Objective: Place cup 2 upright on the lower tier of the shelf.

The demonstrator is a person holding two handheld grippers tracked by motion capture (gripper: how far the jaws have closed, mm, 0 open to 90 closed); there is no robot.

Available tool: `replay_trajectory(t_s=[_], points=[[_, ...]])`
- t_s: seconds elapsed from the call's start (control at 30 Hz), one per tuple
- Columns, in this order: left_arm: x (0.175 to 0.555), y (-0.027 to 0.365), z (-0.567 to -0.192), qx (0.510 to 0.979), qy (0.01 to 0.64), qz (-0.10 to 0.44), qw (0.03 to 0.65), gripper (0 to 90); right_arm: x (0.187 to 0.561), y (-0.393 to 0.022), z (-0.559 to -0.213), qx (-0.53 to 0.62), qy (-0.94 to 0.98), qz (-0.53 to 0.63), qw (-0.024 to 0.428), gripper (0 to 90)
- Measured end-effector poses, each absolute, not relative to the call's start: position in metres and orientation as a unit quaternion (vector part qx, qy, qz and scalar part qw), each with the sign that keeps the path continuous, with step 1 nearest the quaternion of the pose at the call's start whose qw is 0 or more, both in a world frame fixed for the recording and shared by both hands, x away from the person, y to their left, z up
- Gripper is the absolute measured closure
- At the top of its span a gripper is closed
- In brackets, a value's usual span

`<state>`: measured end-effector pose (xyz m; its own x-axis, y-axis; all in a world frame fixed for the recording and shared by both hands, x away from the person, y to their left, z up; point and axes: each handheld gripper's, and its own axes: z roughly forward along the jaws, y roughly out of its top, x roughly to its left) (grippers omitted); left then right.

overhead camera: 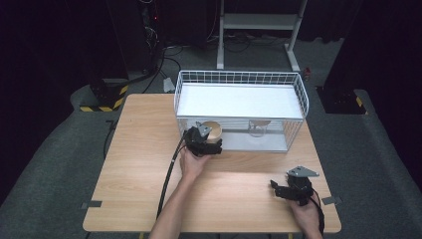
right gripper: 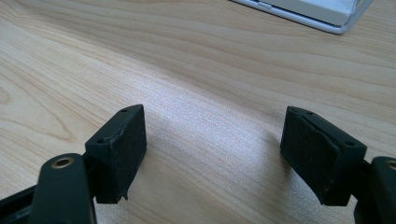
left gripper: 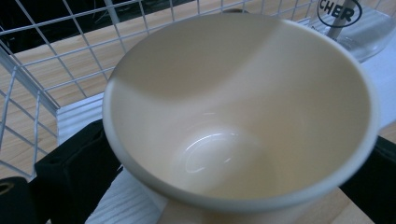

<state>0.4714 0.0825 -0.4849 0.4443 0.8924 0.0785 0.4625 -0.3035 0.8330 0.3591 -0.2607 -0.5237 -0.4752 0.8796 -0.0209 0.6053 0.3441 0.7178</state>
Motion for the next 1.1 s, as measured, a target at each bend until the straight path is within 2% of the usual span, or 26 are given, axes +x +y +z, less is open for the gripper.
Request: replay_trajectory(t_s=[0.47, 1.1], points=[[0.461, 0.089, -0.488, 0.763, 0.447, 0.271, 0.38, 4.1, 0.359, -0.261, -0.524, 0.469, 0.793, 0.33, 0.207, 22.7], [0.447, 0.094, -0.493, 0.762, 0.457, 0.262, 0.376, 16.0, 0.359, -0.26, -0.524, 0.47, 0.793, 0.329, 0.207, 22.8]])
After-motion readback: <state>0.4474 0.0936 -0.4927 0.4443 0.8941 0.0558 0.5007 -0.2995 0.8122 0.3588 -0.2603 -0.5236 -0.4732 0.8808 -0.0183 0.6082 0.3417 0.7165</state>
